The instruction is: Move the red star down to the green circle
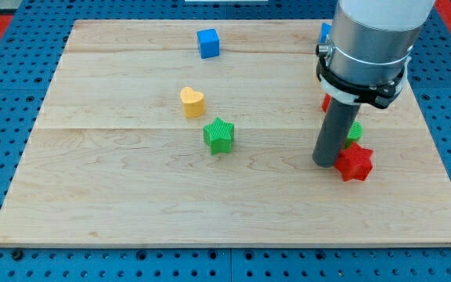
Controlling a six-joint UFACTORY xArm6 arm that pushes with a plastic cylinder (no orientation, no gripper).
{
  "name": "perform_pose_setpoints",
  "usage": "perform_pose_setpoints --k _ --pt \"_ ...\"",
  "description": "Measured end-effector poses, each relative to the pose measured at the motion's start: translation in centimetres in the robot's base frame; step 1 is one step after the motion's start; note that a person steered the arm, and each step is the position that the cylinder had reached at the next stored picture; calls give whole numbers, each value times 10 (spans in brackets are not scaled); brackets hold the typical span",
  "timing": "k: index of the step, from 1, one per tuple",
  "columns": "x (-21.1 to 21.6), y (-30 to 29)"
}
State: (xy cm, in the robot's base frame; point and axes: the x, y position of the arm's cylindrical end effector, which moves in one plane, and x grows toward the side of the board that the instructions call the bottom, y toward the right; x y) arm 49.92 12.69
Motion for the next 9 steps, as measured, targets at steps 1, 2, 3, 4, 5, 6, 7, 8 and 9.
perform_pose_setpoints --k 1,2,3,4,5,6,7,8,9 --pt "-30 -32" --pt "2 -24" --pt "51 -17" --pt "77 23" --pt "50 60" --pt "30 86" --pt "28 68" --pt "28 51" --pt "37 50"
